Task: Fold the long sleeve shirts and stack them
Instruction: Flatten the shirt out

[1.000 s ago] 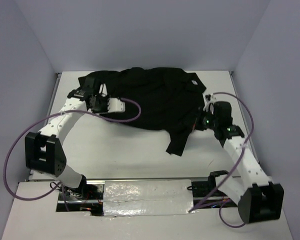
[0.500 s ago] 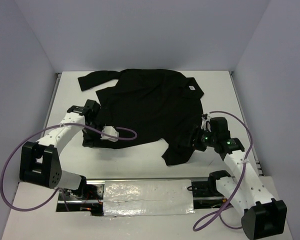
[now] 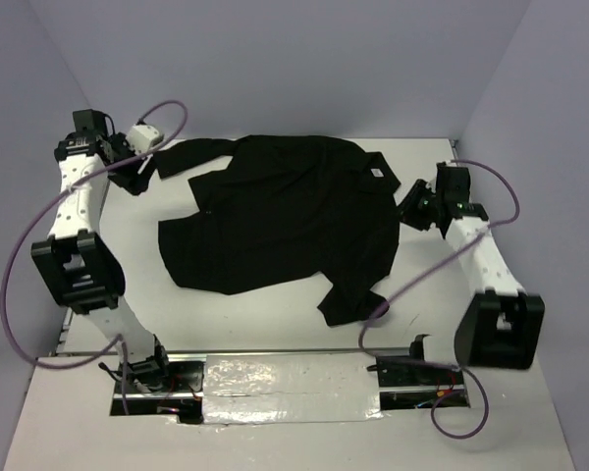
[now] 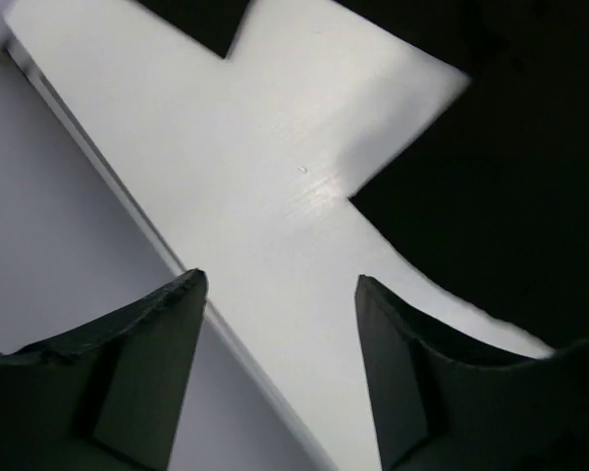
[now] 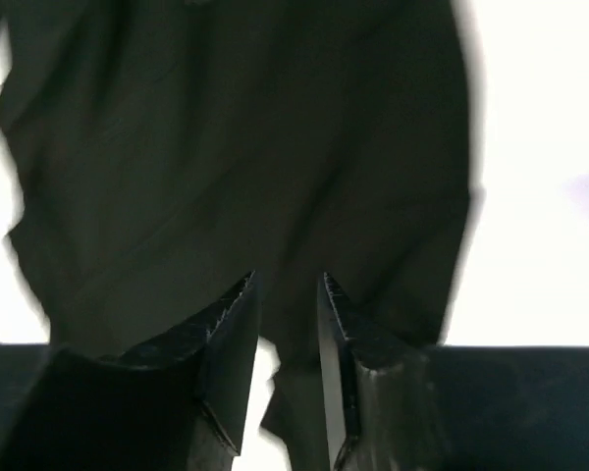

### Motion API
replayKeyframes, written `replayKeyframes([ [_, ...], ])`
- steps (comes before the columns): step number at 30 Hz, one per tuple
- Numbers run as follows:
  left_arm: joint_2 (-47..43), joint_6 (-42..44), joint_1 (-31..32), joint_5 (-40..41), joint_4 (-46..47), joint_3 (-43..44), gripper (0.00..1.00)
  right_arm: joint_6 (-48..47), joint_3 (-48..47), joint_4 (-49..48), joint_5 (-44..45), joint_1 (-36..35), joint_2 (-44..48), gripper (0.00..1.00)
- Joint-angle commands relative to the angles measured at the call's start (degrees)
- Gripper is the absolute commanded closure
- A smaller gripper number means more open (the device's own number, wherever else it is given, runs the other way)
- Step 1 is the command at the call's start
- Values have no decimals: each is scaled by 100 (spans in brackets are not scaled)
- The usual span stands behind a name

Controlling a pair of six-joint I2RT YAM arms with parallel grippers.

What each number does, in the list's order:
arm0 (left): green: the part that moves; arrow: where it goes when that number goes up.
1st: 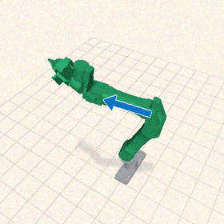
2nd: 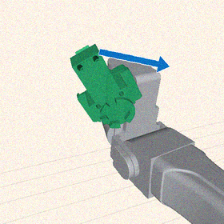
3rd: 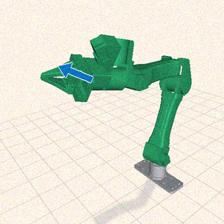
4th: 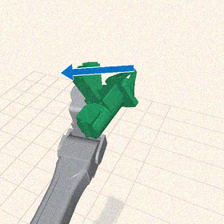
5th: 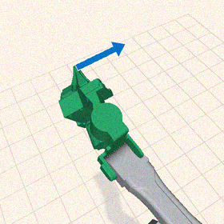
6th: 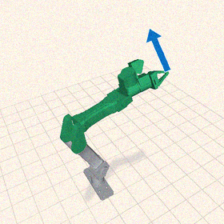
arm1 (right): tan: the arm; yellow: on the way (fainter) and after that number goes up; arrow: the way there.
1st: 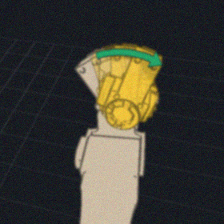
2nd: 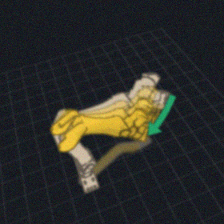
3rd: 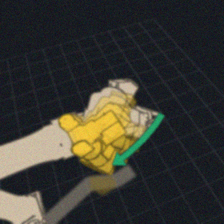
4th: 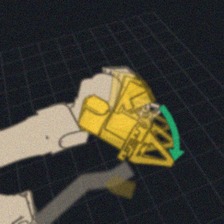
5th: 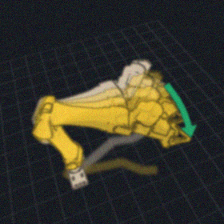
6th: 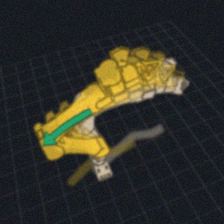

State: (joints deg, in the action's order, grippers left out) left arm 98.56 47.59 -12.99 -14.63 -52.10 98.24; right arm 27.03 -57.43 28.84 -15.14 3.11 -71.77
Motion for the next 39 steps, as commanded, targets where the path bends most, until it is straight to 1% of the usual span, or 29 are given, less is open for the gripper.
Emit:
replayKeyframes([
  [1, 690, -2066, -29, -584, 466, -110, 23, 22, -233, -510, 257, 539, -907, 62],
  [2, 717, -2235, 42, -698, 812, -373, 19, 39, -425, -633, 161, 585, -1379, 46],
  [3, 743, -2402, 199, -725, 1120, -471, 17, 22, -531, -669, 56, 594, -1593, 37],
  [4, 813, -2735, 262, -708, 1401, -498, 15, -13, -646, -652, 11, 585, -1830, 31],
  [5, 901, -2894, 332, -681, 1839, -437, 15, -48, -769, -660, -76, 559, -2276, 26],
  [7, 1339, -3394, 403, -673, 2088, -210, 14, -154, -1050, -608, -183, 524, -2648, 25],
  [8, 1724, -3571, 420, -559, 2229, 96, 13, -206, -1173, -573, -191, 480, -2954, 24],
  [9, 1936, -3782, 438, -497, 2239, 291, 13, -224, -1200, -573, -191, 462, -3070, 24],
  [13, 3016, -4100, 526, -215, 2283, 1230, 12, -224, -1279, -617, 45, 243, -3449, 24],
  [18, 3678, -4258, 728, 83, 2318, 1672, 12, -23, -1473, -459, 502, 163, -3826, 27],
  [20, 3854, -4258, 807, -4, 2283, 1717, 13, 39, -1525, -380, 862, 163, -3871, 28],
  [21, 3907, -4258, 842, -48, 2335, 1647, 14, 83, -1552, -292, 942, 172, -3906, 30],
  [24, 3934, -4250, 974, -92, 2475, 1445, 23, 127, -1579, -230, 1363, 163, -3784, 34],
  [25, 3951, -4267, 1018, -110, 2494, 1418, 29, 136, -1535, -230, 1503, 172, -3722, 35],
  [26, 3969, -4311, 1018, -110, 2529, 1392, 31, 128, -1517, -247, 1688, 172, -3652, 36],
  [27, 4012, -4346, 1027, -136, 2581, 1409, 40, 127, -1499, -239, 1776, 172, -3521, 36],
  [29, 4065, -4373, 1027, -145, 2582, 1453, 52, 84, -1499, -212, 1987, 154, -3380, 36],
  [30, 4109, -4373, 1018, -136, 2495, 1540, 69, 57, -1525, -151, 2066, 128, -3362, 36],
  [32, 4110, -4346, 966, -119, 2433, 1576, 94, -39, -1543, -107, 2190, 111, -3344, 34],
  [33, 4066, -4329, 948, -84, 2406, 1567, 100, -57, -1561, -63, 2216, 93, -3361, 34],
  [34, 4031, -4276, 878, -49, 2380, 1550, 100, -92, -1570, -45, 2225, 93, -3396, 34],
  [37, 3820, -3874, 728, 503, 2467, 1541, 100, -154, -1622, -1, 2200, 93, -3686, 33],
  [38, 3767, -3759, 693, 923, 2528, 1549, 100, -162, -1648, 25, 1990, 93, -3869, 35],
  [39, 3671, -3662, 667, 1127, 2599, 1584, 100, -171, -1683, 25, 1858, 84, -3941, 37],
])
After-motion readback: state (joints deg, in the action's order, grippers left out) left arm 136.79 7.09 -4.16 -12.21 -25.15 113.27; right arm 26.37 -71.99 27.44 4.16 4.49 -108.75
